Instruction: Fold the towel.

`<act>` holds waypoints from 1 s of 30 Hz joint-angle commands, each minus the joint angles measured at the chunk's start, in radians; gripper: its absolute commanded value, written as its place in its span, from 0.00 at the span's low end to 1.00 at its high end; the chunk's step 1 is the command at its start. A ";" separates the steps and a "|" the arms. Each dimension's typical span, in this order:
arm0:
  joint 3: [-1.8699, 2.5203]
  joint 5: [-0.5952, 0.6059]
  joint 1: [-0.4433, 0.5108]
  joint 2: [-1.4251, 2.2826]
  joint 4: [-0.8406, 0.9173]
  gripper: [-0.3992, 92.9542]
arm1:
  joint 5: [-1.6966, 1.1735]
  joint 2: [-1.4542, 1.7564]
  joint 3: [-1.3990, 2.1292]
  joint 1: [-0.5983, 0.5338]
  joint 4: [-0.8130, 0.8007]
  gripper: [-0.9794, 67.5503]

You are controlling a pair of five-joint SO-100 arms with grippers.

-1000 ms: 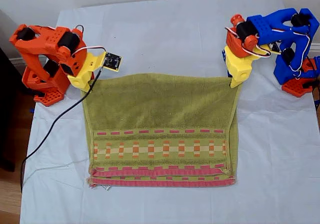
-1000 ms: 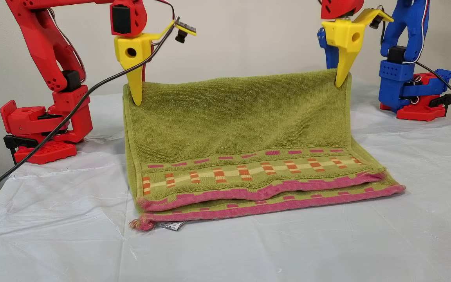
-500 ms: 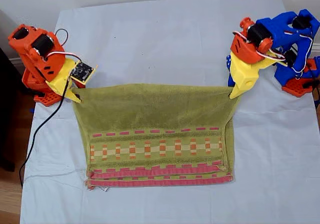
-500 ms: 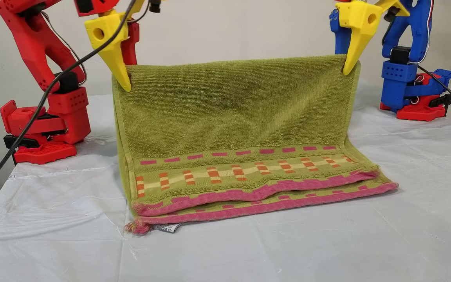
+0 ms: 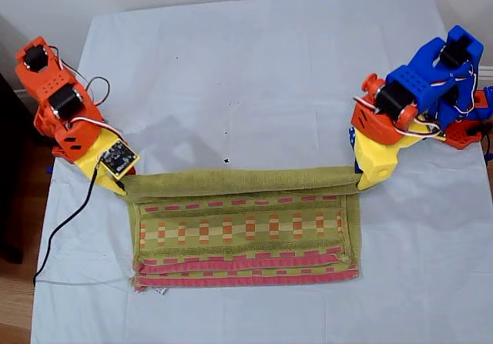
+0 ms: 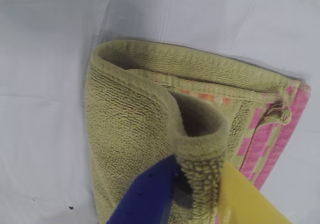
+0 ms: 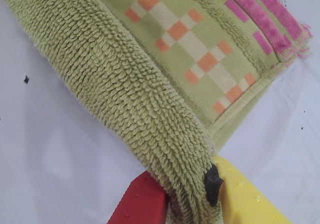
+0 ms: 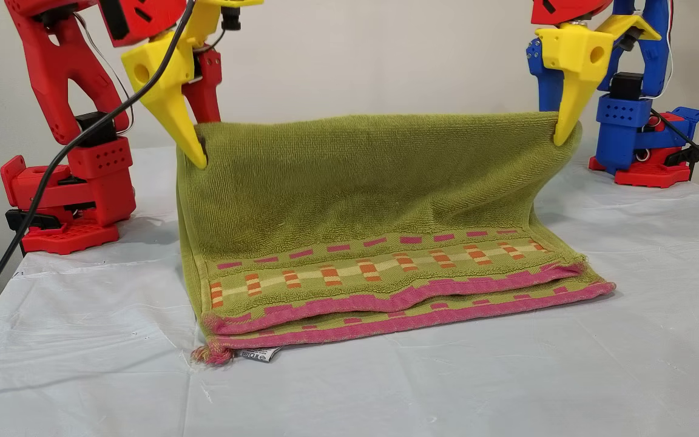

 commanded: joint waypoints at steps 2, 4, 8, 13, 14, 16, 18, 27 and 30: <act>-0.003 0.028 0.029 -0.026 -0.097 0.01 | 0.041 -0.089 -0.238 -0.048 0.006 0.02; 0.028 0.031 0.041 -0.029 -0.161 0.01 | 0.054 -0.149 -0.302 -0.064 0.006 0.02; 0.098 0.025 0.074 -0.048 -0.302 0.01 | 0.077 -0.265 -0.434 -0.095 0.006 0.02; 0.135 0.041 0.098 -0.110 -0.430 0.01 | 0.083 -0.423 -0.621 -0.114 0.006 0.02; 0.158 0.060 0.098 -0.110 -0.477 0.01 | 0.092 -0.443 -0.643 -0.117 0.006 0.02; 0.218 0.074 0.100 -0.094 -0.563 0.01 | 0.097 -0.476 -0.675 -0.123 0.006 0.03; 0.276 0.092 0.098 -0.074 -0.646 0.01 | 0.107 -0.488 -0.686 -0.127 0.006 0.05; 0.284 0.144 0.094 -0.164 -0.784 0.15 | 0.103 -0.646 -0.923 -0.138 0.008 0.66; 0.304 0.172 0.091 -0.176 -0.885 0.40 | 0.089 -0.721 -1.045 -0.138 0.008 0.65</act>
